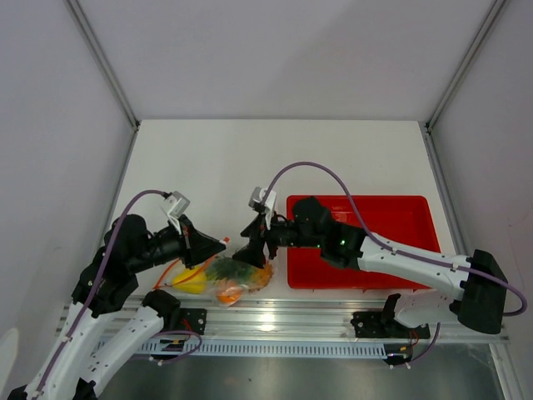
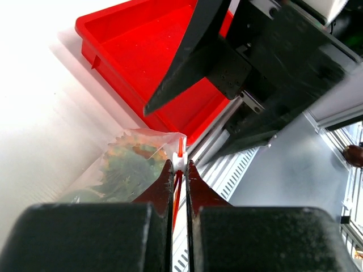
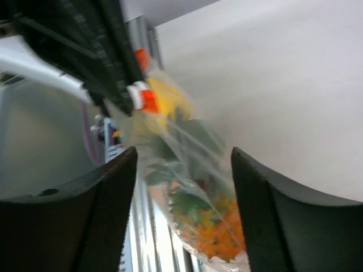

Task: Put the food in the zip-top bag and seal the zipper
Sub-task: Zip the zipper food storage bag at the center of the board.

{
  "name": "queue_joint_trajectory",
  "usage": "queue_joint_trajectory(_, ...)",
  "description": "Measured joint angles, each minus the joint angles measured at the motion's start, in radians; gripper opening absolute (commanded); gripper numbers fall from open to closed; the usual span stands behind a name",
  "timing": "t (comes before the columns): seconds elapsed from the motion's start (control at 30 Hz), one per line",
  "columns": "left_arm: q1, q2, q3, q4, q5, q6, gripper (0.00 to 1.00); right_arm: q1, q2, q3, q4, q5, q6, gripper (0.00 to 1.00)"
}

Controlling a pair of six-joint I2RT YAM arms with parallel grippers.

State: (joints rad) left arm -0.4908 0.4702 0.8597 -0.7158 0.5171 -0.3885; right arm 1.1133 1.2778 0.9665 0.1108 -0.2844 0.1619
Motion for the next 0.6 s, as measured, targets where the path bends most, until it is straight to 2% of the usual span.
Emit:
queue_joint_trajectory(0.07,0.000,0.000,0.000,0.000,0.010,0.001,0.00,-0.011,0.001,0.000,0.002,-0.091,-0.016,0.79)
queue_joint_trajectory(0.2,0.000,0.000,0.000,0.003,0.025,0.001,0.01,-0.026,0.026,0.012,0.006,-0.208,-0.039,0.99)
queue_joint_trajectory(0.6,0.000,0.000,0.000,0.017,0.065,0.002,0.01,-0.040,0.163,0.076,0.045,-0.345,0.000,1.00)
